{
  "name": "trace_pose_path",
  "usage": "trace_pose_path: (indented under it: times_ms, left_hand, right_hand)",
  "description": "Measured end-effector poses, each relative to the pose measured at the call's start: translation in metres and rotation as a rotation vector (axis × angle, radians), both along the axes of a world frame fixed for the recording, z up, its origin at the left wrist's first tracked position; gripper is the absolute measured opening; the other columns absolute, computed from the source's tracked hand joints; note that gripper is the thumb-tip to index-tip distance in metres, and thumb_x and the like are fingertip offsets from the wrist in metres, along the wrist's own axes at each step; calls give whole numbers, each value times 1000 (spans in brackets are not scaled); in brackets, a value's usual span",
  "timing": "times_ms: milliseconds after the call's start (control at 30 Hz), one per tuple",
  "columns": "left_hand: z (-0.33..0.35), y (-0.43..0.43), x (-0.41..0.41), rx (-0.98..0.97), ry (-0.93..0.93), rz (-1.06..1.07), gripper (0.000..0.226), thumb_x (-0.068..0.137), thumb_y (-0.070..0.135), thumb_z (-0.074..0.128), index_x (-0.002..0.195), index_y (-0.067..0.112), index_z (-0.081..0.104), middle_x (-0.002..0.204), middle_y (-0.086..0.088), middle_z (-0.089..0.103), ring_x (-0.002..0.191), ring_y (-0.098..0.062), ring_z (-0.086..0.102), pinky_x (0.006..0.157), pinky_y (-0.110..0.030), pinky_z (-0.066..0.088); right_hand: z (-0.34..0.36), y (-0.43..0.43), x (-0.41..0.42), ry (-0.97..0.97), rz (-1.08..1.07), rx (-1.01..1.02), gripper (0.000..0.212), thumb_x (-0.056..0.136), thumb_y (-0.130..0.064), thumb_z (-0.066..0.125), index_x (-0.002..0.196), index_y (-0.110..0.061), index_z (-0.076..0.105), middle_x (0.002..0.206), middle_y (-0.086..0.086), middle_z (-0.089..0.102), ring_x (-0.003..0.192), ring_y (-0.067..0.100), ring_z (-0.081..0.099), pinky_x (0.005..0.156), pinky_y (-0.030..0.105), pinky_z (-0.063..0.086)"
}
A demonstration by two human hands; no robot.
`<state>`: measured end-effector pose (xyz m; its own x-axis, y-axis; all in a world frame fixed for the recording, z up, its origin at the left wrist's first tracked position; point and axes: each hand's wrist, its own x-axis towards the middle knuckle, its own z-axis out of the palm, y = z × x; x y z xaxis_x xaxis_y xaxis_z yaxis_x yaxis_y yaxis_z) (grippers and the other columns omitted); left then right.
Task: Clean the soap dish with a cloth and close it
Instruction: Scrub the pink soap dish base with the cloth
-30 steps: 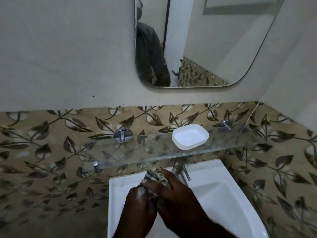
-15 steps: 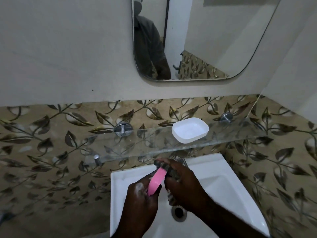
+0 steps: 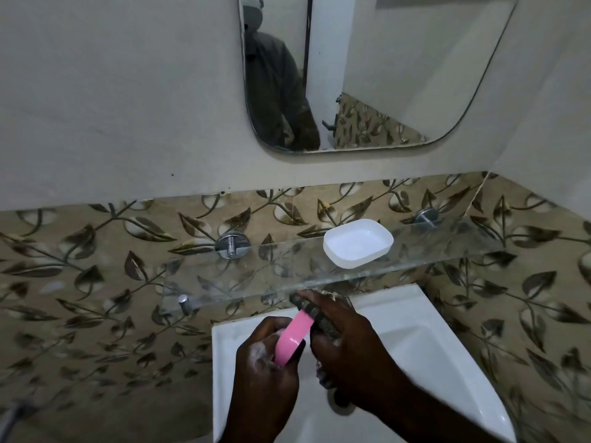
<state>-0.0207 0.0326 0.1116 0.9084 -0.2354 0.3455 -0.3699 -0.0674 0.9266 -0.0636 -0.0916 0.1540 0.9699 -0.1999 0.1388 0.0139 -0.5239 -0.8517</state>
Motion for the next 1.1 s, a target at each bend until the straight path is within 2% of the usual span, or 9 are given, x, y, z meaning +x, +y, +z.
trace_pose_path:
  times_ms: [67, 133, 267, 367, 533, 767, 967, 1033, 1100]
  left_hand:
    - [0, 2, 5, -13, -21, 41, 20, 78, 12, 61, 76, 30, 66, 78, 9, 68, 66, -5, 64, 60, -19, 49]
    - [-3, 4, 7, -22, -5, 67, 21, 78, 9, 57, 76, 29, 63, 72, 1, 67, 65, -10, 66, 59, -28, 52]
    - [2, 6, 1, -117, 102, -35, 13, 76, 3, 70, 74, 15, 69, 70, -10, 64, 56, -12, 58, 51, -26, 44]
    - [6, 9, -5, -124, 130, 22, 22, 72, 4, 76, 72, 26, 71, 71, -11, 62, 53, -16, 54, 49, -33, 40]
    - [17, 12, -9, -180, 48, 147, 44, 62, 11, 79, 72, 53, 70, 69, 15, 68, 54, 5, 57, 52, -18, 47]
    - [16, 14, -9, -445, 237, 47, 28, 52, 21, 80, 75, 37, 77, 70, 1, 72, 61, -9, 67, 58, -28, 58]
    - [17, 24, -3, 47, 158, -23, 19, 68, 39, 79, 86, 35, 73, 76, 2, 71, 63, -9, 64, 57, -23, 51]
    - [17, 22, -2, 217, 183, -25, 20, 76, 37, 78, 68, 23, 67, 55, 2, 60, 45, -9, 51, 46, -24, 39]
    - [16, 22, -1, 330, 224, -50, 34, 80, 30, 73, 54, 16, 55, 42, 4, 46, 38, -7, 38, 44, -25, 29]
  right_hand:
    - [4, 10, -6, -148, 115, -407, 62, 73, -28, 41, 131, -51, 45, 124, -24, 50, 91, -1, 57, 81, 19, 47]
    - [1, 11, -7, -181, 183, -509, 63, 75, -26, 42, 135, -46, 43, 144, -4, 41, 111, 9, 54, 91, 20, 46]
    - [-1, 4, 3, -115, 164, -133, 61, 76, -14, 52, 127, -48, 54, 121, -7, 53, 79, -7, 60, 68, 17, 49]
    - [8, 1, 8, 118, 145, 327, 55, 74, -10, 51, 113, -45, 66, 87, 0, 64, 51, 14, 58, 47, 25, 48]
    - [14, -7, 18, 121, 194, 397, 51, 84, 9, 57, 122, -26, 65, 106, -3, 74, 93, 14, 69, 80, 27, 55]
    - [6, -8, 20, 195, 211, 498, 42, 87, 7, 60, 120, -18, 65, 108, 10, 72, 92, 18, 68, 73, 28, 53]
    - [10, -19, 23, 173, 176, 112, 46, 83, 0, 54, 110, -34, 68, 93, 13, 72, 75, 33, 70, 66, 47, 59]
    - [10, -17, 20, 140, 178, -9, 46, 79, -4, 53, 108, -36, 68, 94, 3, 70, 68, 19, 68, 62, 34, 58]
    - [5, -11, 16, 53, 184, -215, 46, 72, -17, 53, 111, -38, 67, 107, -12, 66, 91, 0, 62, 81, 23, 52]
